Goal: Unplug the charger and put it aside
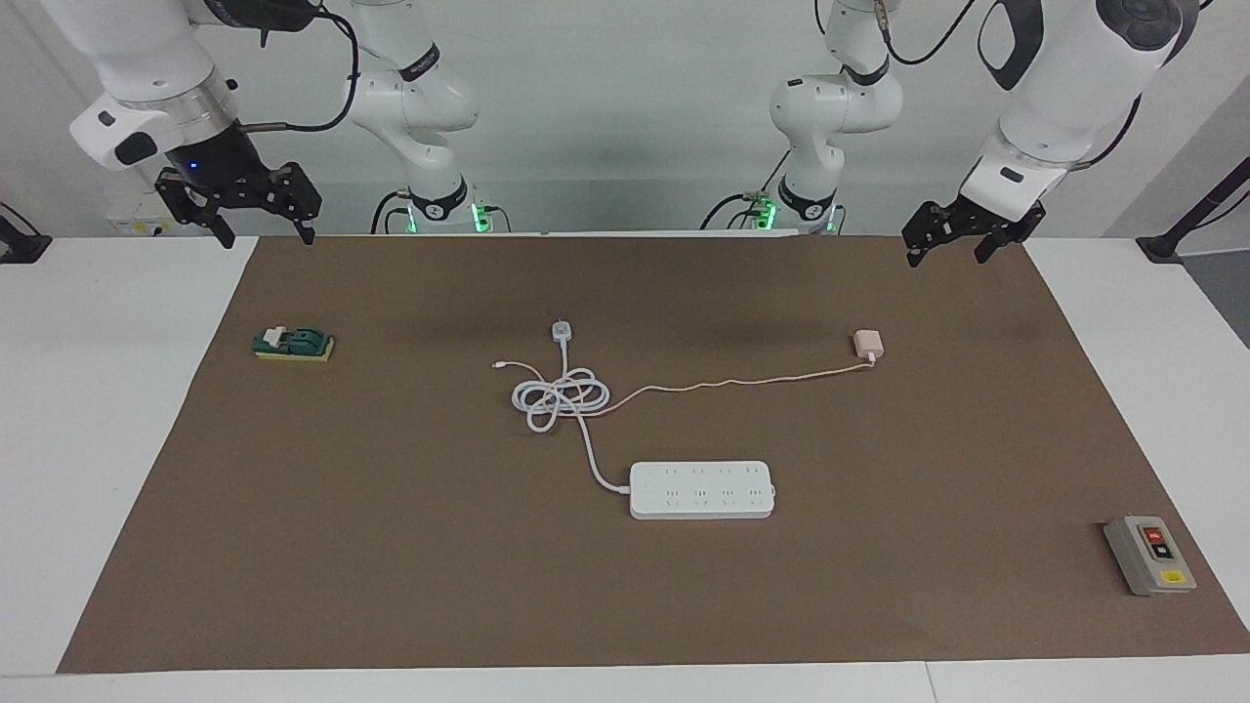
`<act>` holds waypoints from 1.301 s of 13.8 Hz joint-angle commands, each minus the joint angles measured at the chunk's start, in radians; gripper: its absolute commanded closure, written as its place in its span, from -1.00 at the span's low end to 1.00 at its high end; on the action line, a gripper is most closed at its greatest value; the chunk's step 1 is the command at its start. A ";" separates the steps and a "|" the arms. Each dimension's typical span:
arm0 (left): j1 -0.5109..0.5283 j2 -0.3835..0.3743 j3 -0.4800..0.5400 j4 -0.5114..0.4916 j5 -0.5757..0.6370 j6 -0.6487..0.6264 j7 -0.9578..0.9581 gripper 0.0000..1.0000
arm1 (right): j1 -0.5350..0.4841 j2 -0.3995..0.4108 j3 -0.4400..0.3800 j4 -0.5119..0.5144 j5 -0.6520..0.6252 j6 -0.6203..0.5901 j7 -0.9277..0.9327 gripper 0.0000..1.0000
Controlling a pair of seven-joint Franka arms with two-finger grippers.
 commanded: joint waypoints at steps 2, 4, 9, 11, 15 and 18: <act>-0.021 -0.012 0.009 -0.016 0.011 0.018 0.000 -1.00 | -0.015 -0.018 0.019 -0.024 -0.019 0.015 0.020 -1.00; -0.020 -0.010 0.009 -0.016 0.010 0.082 0.015 -1.00 | -0.013 -0.018 0.020 -0.024 -0.019 0.015 0.020 -1.00; -0.018 -0.007 0.009 -0.016 0.008 0.126 -0.014 -1.00 | -0.016 -0.017 0.019 -0.022 -0.017 0.017 0.020 -1.00; -0.018 -0.012 0.007 -0.028 0.008 0.127 -0.099 -1.00 | -0.013 -0.017 0.019 -0.022 -0.017 0.018 0.020 -1.00; -0.017 -0.016 0.009 -0.028 0.001 0.086 -0.117 -1.00 | -0.015 -0.017 0.019 -0.021 -0.017 0.018 0.020 -1.00; -0.012 -0.016 0.009 -0.031 -0.001 0.070 -0.114 -1.00 | -0.013 -0.018 0.019 -0.022 -0.017 0.018 0.020 -1.00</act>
